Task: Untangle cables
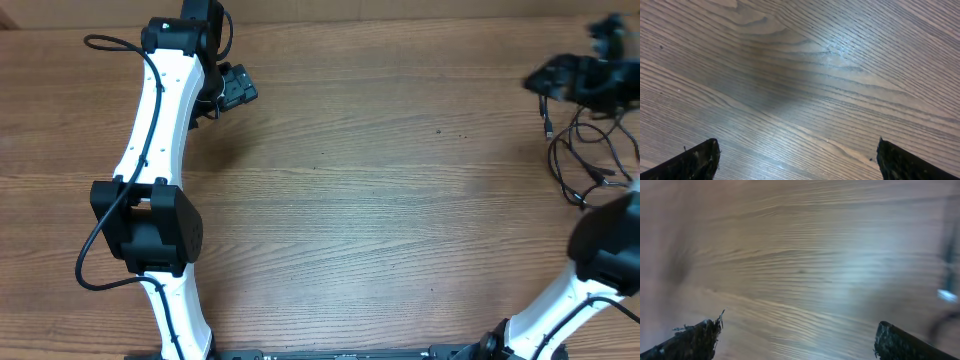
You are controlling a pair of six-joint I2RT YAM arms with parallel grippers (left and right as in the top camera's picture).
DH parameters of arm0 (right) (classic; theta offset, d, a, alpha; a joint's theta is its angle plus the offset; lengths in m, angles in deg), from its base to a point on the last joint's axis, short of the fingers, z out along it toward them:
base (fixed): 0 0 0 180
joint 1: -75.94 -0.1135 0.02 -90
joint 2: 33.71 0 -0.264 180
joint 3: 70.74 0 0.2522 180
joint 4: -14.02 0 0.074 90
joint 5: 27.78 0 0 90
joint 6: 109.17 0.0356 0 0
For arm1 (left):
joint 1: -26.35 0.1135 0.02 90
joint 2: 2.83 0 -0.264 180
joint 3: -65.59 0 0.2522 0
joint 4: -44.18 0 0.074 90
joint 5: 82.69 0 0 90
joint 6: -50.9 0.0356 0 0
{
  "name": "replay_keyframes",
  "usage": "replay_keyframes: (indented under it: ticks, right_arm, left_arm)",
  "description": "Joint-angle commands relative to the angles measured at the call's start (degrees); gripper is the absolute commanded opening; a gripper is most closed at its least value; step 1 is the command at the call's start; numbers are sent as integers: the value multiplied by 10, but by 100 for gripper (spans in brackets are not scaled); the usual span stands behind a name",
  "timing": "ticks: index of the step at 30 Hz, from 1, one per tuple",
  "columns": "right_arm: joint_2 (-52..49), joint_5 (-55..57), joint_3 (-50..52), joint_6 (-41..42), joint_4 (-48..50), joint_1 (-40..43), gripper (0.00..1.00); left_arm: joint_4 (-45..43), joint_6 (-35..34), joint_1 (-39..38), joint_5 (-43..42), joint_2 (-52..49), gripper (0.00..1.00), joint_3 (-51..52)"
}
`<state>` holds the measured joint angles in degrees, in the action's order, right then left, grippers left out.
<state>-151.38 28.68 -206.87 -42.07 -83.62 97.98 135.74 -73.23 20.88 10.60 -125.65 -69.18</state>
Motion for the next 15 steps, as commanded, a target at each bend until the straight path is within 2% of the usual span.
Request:
replay_keyframes:
  ticks: [1,5,9,15]
  right_arm:
    - [1,30,-14,35,16,-73,100]
    - [1,151,-14,130,45,-165,100]
    - [0,249,-14,191,73,-251,100]
    - [-1,290,-14,190,102,-322,100]
  left_arm:
    - [-1,9,2,7,0,100,-10]
    - [-1,9,2,7,0,100,-10]
    - [-1,9,2,7,0,100,-10]
    - [-1,9,2,7,0,100,-10]
